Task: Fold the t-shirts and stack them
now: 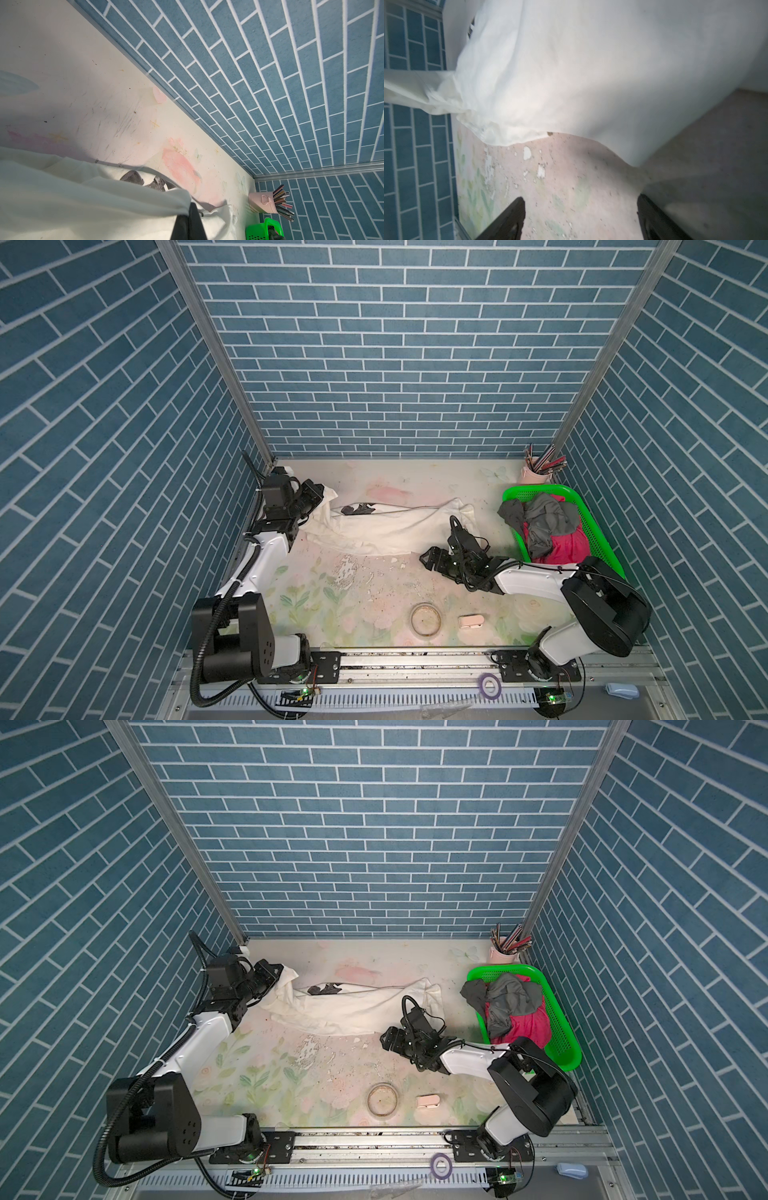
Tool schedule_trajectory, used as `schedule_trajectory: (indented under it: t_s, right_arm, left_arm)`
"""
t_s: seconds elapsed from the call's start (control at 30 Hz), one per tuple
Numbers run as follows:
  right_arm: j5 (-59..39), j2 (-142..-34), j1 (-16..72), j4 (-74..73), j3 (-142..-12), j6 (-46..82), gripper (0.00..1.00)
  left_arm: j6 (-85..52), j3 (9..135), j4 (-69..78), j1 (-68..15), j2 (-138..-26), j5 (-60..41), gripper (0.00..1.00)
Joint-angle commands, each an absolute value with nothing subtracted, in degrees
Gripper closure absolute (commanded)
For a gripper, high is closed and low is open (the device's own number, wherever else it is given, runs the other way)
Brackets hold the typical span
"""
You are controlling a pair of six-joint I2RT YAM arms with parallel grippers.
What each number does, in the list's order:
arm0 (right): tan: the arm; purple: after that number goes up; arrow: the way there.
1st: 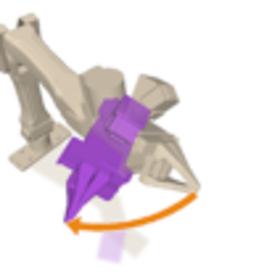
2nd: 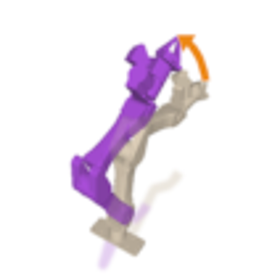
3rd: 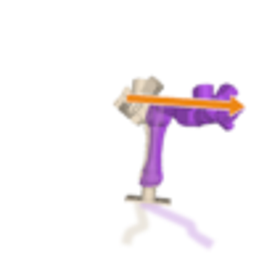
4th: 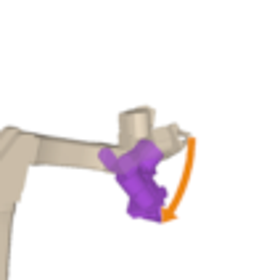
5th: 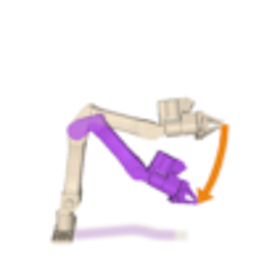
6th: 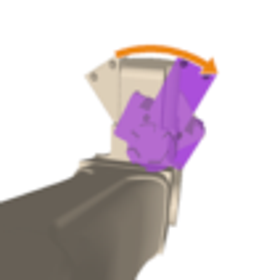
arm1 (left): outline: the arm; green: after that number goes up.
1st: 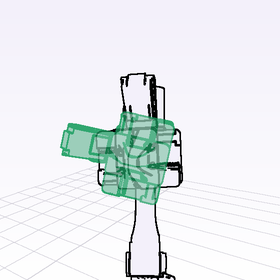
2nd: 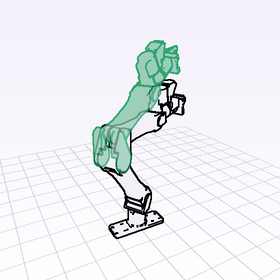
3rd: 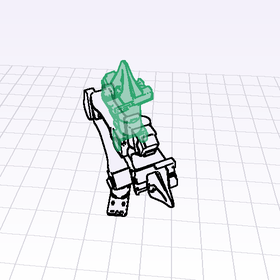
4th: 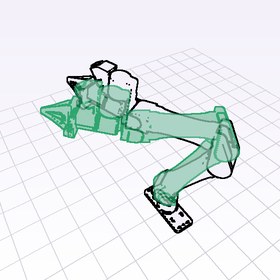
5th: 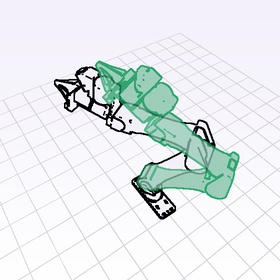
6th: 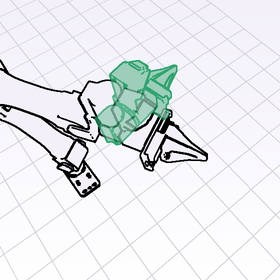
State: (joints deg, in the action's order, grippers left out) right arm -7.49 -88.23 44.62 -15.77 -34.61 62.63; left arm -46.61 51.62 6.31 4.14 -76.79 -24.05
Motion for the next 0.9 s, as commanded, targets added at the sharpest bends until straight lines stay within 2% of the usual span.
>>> schedule_trajectory:
  t_s: [0.0,0.13,0.33,0.47,0.57,0.6,0.7,0.73,0.87]
  right_arm:
    - [-4.74,-91.20,44.87,-23.53,-34.43,73.13,0.15]
    - [0.86,-93.25,44.59,-22.46,-35.76,75.76,0.18]
    - [6.79,-95.86,43.26,-22.31,-34.97,81.09,0.44]
    - [12.50,-96.06,42.46,-19.50,-36.34,82.18,0.49]
    - [14.57,-96.04,41.24,-19.38,-37.02,82.27,0.56]
    - [14.72,-96.13,40.78,-19.57,-37.17,82.14,0.61]
    - [14.90,-96.33,38.94,-20.64,-38.41,79.25,0.95]
    - [15.12,-96.04,38.34,-20.07,-39.15,77.89,1.00]
    - [17.14,-90.29,36.54,-17.76,-41.66,68.37,1.00]
  left_arm:
    - [-45.79,50.97,7.12,3.77,-75.33,-23.98,1.00]
    - [-45.64,51.42,6.70,3.79,-74.99,-24.16,1.00]
    - [-45.60,51.42,6.65,3.76,-74.71,-24.43,1.00]
    - [-45.73,51.16,6.77,3.79,-74.41,-24.79,1.00]
    - [-45.45,51.06,6.33,3.93,-73.92,-24.64,1.00]
    - [-45.36,51.16,6.16,3.78,-73.83,-24.54,1.00]
    - [-45.18,51.52,5.80,3.79,-73.83,-24.68,1.00]
    - [-45.14,51.58,5.65,3.93,-73.89,-24.78,1.00]
    - [-44.09,53.87,3.74,5.63,-73.74,-25.43,1.00]
